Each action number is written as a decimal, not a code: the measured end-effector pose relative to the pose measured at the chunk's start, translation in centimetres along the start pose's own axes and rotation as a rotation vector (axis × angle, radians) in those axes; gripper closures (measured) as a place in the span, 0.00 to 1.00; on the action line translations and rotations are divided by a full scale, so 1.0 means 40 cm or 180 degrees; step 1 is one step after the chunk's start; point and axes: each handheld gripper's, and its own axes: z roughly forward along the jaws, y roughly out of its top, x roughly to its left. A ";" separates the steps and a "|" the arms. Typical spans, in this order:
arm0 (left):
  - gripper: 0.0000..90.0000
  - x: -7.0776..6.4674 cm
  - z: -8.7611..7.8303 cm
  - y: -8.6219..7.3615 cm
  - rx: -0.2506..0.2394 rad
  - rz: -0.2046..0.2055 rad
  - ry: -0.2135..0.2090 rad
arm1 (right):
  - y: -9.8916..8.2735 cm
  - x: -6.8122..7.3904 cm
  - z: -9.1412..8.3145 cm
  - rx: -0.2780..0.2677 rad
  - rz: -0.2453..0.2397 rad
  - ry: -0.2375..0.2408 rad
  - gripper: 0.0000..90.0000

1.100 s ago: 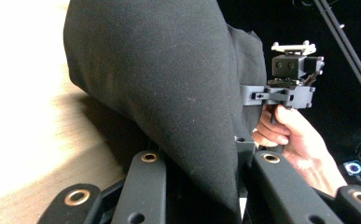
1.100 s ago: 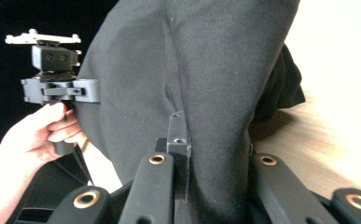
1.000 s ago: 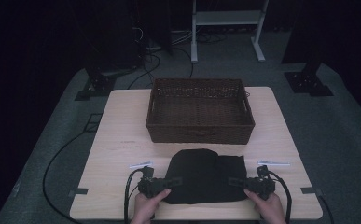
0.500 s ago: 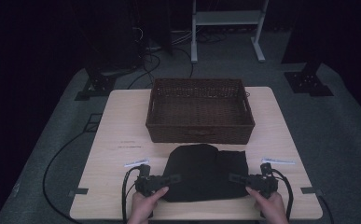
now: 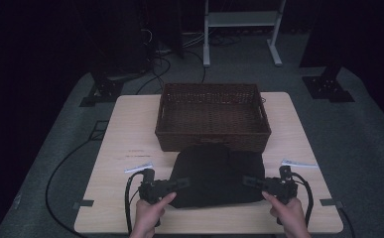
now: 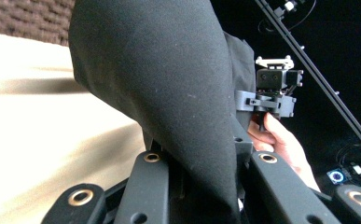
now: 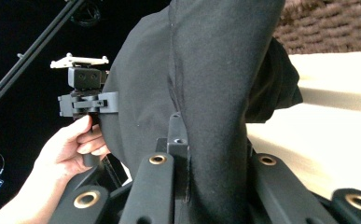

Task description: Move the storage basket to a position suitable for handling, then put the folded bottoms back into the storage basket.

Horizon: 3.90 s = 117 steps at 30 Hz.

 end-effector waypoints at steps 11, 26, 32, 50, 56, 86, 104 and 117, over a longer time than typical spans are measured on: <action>0.84 -0.019 -0.008 0.029 -0.0091 0.0038 -0.0036 | 0.040 0.024 -0.001 -0.0041 -0.0089 0.0029 0.86; 0.84 -0.031 -0.013 0.074 -0.0120 0.0100 -0.0053 | 0.088 0.039 0.006 -0.0031 -0.0124 0.0046 0.86; 0.84 -0.037 -0.013 0.091 -0.0142 0.0120 -0.0071 | 0.106 0.043 0.012 -0.0023 -0.0153 0.0056 0.86; 0.84 -0.059 0.001 0.147 -0.0199 0.0166 -0.0094 | 0.169 0.076 0.024 0.0028 -0.0233 0.0074 0.86; 0.84 -0.078 0.002 0.186 -0.0243 0.0232 -0.0106 | 0.206 0.083 0.019 -0.0027 -0.0253 0.0092 0.86; 0.84 -0.077 0.010 0.389 -0.0401 0.0295 -0.0017 | 0.415 0.125 0.047 -0.0210 -0.0324 0.0150 0.86; 0.85 -0.041 0.035 0.454 -0.0510 0.0262 0.0099 | 0.500 0.101 0.082 -0.0300 -0.0271 0.0060 0.86; 0.85 -0.008 0.064 0.497 -0.0510 0.0233 0.0204 | 0.530 0.062 0.103 -0.0359 -0.0191 -0.0024 0.86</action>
